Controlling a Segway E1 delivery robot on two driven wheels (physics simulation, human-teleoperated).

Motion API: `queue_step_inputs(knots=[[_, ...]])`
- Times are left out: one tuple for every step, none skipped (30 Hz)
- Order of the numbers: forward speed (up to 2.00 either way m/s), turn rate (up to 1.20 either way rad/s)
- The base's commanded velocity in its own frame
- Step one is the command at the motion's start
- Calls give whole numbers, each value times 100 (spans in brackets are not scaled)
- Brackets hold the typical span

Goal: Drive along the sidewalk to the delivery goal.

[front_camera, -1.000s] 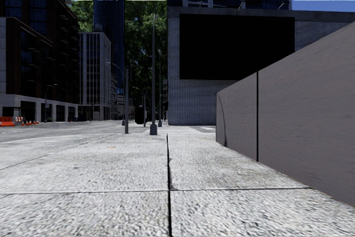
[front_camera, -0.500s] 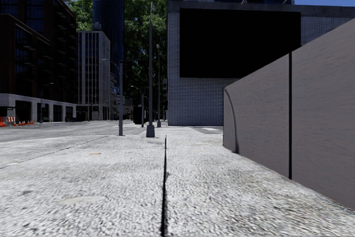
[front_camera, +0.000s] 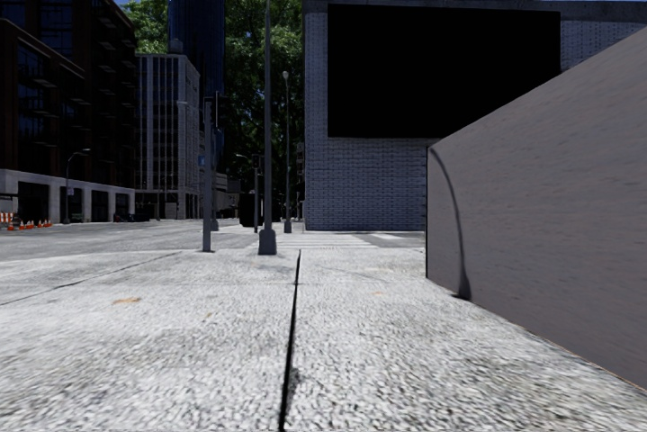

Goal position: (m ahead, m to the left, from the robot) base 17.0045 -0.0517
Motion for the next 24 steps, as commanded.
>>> queue_step_inputs(knots=[[200, 0], [200, 0], [200, 0], [200, 0], [200, 0], [200, 0], [200, 0], [200, 0], [200, 0], [200, 0], [200, 0], [200, 0], [200, 0], [200, 0], [200, 0], [200, 0], [200, 0], [200, 0], [200, 0], [200, 0], [200, 0], [200, 0], [200, 0], [200, 0]])
